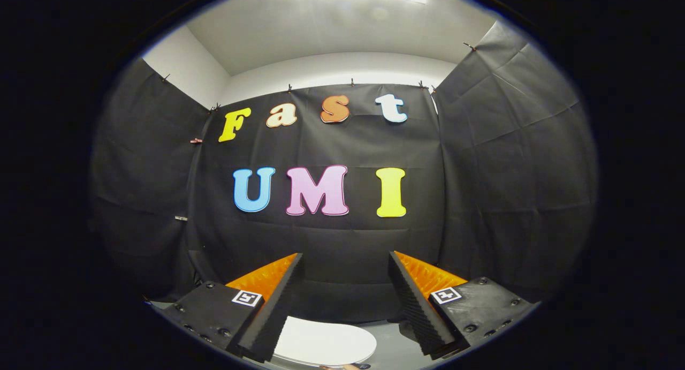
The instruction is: Open the toilet lid.
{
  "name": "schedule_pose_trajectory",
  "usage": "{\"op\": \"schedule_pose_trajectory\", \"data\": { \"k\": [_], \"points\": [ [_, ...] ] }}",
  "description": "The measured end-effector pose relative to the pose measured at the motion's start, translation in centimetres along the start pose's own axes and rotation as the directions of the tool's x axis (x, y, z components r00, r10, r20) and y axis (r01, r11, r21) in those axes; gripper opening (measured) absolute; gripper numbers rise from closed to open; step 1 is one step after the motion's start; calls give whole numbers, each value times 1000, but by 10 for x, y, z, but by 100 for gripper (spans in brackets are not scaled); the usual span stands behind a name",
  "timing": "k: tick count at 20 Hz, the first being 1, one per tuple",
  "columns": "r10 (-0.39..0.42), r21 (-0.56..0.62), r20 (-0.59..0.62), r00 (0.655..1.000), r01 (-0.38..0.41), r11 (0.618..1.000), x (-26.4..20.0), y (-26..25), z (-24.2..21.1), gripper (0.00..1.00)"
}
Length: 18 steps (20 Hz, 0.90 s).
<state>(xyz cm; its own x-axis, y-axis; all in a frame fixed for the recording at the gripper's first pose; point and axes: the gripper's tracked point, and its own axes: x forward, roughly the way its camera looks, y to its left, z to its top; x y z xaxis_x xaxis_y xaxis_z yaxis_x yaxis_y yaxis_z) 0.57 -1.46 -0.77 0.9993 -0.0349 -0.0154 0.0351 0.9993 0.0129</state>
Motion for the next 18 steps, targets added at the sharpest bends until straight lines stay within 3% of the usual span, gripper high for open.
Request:
{"op": "schedule_pose_trajectory", "data": {
  "k": [13, 18],
  "points": [
    [-16, 106, -88, 996, 25, 994, 17, -15, -31, 99],
    [-66, 138, -160, 985, 88, 987, 32, -36, -70, 99]
  ]
}}
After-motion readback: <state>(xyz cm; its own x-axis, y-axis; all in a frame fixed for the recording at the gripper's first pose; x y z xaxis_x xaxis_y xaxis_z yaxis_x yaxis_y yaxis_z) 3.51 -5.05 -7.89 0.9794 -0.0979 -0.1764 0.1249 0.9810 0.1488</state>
